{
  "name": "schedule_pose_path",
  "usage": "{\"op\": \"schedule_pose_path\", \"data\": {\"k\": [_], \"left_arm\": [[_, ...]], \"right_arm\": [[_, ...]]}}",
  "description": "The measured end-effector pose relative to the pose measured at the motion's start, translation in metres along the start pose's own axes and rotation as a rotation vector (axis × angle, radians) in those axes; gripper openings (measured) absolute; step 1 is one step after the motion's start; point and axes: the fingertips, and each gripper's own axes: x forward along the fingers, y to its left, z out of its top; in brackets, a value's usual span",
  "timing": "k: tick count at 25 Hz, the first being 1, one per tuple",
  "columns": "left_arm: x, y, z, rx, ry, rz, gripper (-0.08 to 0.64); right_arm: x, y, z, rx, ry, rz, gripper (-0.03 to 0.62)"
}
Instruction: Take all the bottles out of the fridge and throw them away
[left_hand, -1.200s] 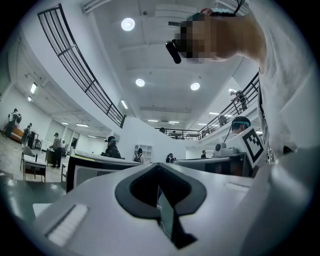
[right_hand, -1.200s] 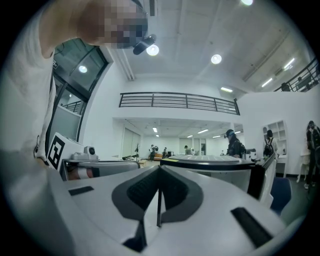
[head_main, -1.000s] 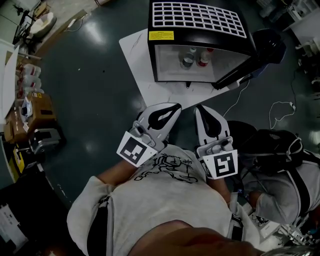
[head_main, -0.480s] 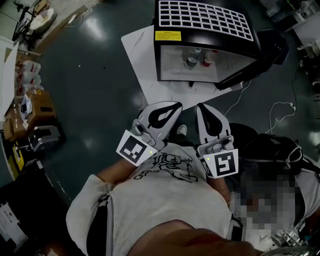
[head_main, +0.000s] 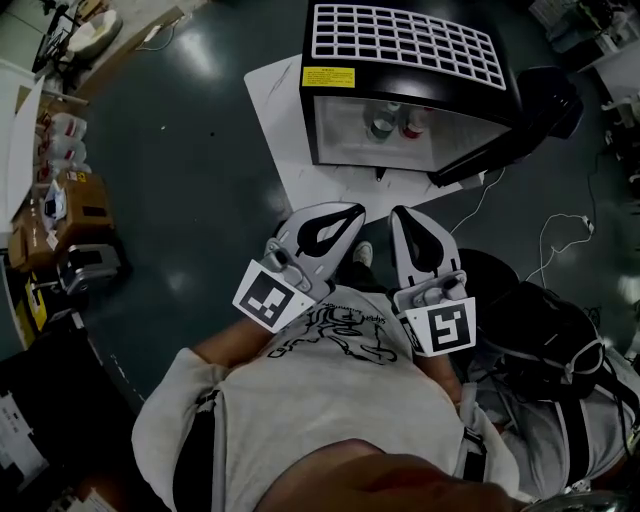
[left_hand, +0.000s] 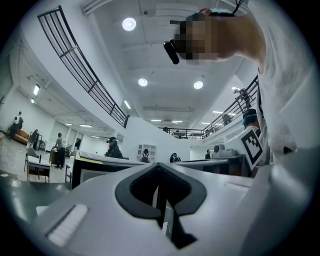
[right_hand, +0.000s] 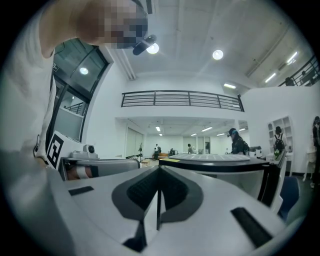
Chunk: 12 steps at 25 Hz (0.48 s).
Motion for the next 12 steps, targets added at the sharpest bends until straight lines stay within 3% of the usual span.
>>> {"op": "schedule_pose_path", "data": {"k": [12], "left_arm": [[0.040, -0.002, -0.001, 0.020, 0.005, 0.056, 0.008]], "right_arm": [[0.000, -0.047, 0.001, 0.002, -0.018, 0.034, 0.008]]}}
